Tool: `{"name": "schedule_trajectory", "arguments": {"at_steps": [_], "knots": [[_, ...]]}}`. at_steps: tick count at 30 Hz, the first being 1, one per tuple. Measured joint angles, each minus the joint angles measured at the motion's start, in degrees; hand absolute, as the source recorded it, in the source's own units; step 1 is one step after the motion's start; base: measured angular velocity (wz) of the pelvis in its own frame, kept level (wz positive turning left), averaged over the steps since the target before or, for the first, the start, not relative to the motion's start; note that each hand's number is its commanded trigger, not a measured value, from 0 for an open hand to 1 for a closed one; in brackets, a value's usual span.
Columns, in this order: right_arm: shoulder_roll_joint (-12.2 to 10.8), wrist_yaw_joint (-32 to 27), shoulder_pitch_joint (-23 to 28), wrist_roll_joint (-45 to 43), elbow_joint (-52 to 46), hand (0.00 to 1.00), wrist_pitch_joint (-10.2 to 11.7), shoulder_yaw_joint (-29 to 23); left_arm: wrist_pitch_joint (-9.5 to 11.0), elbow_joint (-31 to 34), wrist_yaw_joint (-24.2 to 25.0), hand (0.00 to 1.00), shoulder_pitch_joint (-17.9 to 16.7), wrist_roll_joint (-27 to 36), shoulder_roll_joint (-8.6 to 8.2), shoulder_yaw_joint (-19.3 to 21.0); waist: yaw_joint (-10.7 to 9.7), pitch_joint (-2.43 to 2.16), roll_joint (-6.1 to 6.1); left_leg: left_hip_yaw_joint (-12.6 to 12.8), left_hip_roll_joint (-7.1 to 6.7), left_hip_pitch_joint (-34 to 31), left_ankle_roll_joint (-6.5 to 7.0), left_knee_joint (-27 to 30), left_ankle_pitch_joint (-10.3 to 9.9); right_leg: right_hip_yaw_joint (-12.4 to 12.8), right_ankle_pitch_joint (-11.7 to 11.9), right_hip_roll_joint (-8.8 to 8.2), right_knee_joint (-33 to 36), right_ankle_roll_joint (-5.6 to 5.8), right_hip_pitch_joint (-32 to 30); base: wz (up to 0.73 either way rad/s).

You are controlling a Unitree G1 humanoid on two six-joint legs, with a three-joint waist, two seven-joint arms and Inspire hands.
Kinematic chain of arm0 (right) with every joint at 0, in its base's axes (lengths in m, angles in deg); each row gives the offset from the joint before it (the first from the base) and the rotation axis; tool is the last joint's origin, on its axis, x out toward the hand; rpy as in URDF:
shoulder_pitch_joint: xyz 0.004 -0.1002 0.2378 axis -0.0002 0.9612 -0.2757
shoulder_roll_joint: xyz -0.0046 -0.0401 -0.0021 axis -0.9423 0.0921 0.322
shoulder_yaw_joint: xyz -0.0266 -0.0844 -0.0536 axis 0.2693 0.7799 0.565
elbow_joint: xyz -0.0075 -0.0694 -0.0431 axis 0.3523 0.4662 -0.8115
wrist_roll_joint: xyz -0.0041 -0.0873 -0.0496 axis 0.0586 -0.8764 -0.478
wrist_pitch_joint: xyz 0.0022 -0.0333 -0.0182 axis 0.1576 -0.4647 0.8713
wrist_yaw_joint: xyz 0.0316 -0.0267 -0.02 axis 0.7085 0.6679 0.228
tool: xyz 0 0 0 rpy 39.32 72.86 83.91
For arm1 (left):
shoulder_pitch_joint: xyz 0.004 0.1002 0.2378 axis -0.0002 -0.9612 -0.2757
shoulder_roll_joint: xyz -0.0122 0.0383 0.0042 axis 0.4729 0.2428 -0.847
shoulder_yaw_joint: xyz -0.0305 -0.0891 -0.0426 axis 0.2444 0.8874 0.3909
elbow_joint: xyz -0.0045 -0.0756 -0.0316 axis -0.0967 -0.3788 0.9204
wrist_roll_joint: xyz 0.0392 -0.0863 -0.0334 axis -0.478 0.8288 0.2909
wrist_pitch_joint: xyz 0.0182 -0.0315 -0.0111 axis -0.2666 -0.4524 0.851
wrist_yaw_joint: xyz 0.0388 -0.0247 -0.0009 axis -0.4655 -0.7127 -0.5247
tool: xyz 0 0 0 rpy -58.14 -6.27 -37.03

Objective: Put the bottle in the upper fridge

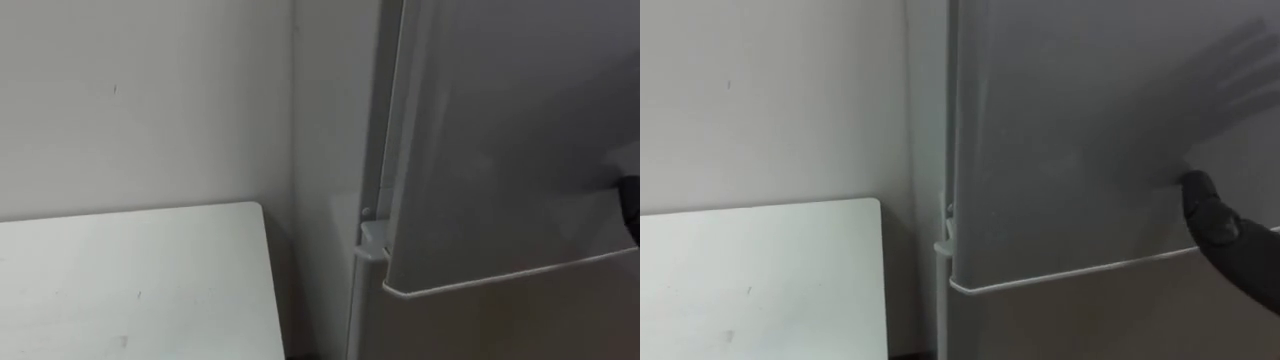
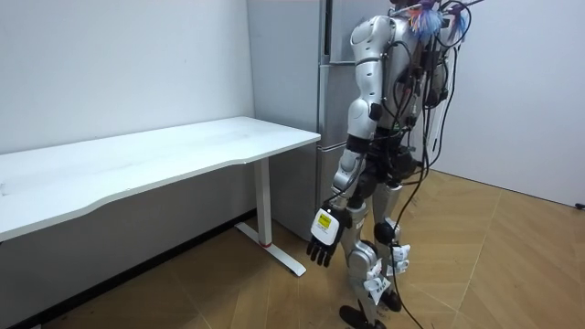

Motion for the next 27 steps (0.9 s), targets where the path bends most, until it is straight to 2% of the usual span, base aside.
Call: {"name": "schedule_trajectory", "arguments": {"at_steps": [4, 7, 14, 21, 27], "knots": [[0.8, 2.9, -1.1, -3.7, 0.0, 0.00, -1.4, 2.0, 0.0, 0.1, 2.2, 0.00, 0.5, 0.0, 0.66, -0.1, 1.2, 0.01, -0.63, -0.4, 0.04, -0.1, 0.00, 0.0, 0.0, 0.0, 0.1, 0.02, -0.1, -0.07, 0.1, 0.00], [0.7, 5.0, -1.9, -4.6, 0.0, 0.00, -2.2, 2.8, 0.0, 0.1, 2.8, 0.00, 0.5, 0.0, 1.50, -0.1, 1.6, -0.24, -1.02, -1.3, -0.01, -0.2, -0.01, 0.0, 0.0, -0.4, 0.1, 0.05, -0.4, -0.10, 0.1, 0.08], [0.7, 5.6, -2.1, -4.7, -0.3, 0.00, -2.7, 2.8, -0.8, 0.2, 4.1, 0.00, 1.0, -1.2, 1.91, -0.1, 1.6, -0.29, -1.08, -1.8, -0.04, -0.4, 0.01, 0.0, 0.0, -0.5, 0.6, 0.07, -0.9, -0.01, 1.0, 0.00], [0.8, 6.4, -3.1, -7.4, -0.3, 0.00, -4.8, 3.2, -1.7, 0.3, 3.8, 0.00, 1.1, -3.3, 1.96, 0.2, 1.7, -0.18, -0.72, -2.0, 0.01, -0.4, 0.01, 0.1, 0.0, -0.5, 0.7, 0.12, -1.0, -0.11, 0.9, 0.00], [0.8, 7.4, -4.3, -10.2, 0.2, 0.00, -5.7, 3.2, -2.5, 0.3, 4.7, 0.00, 1.3, -5.6, 2.39, 0.4, 2.1, -0.27, -0.88, -3.8, -0.05, -0.4, -0.01, 0.3, 0.1, -0.7, 1.0, 0.10, -0.9, -0.35, 1.1, 0.01]]}}
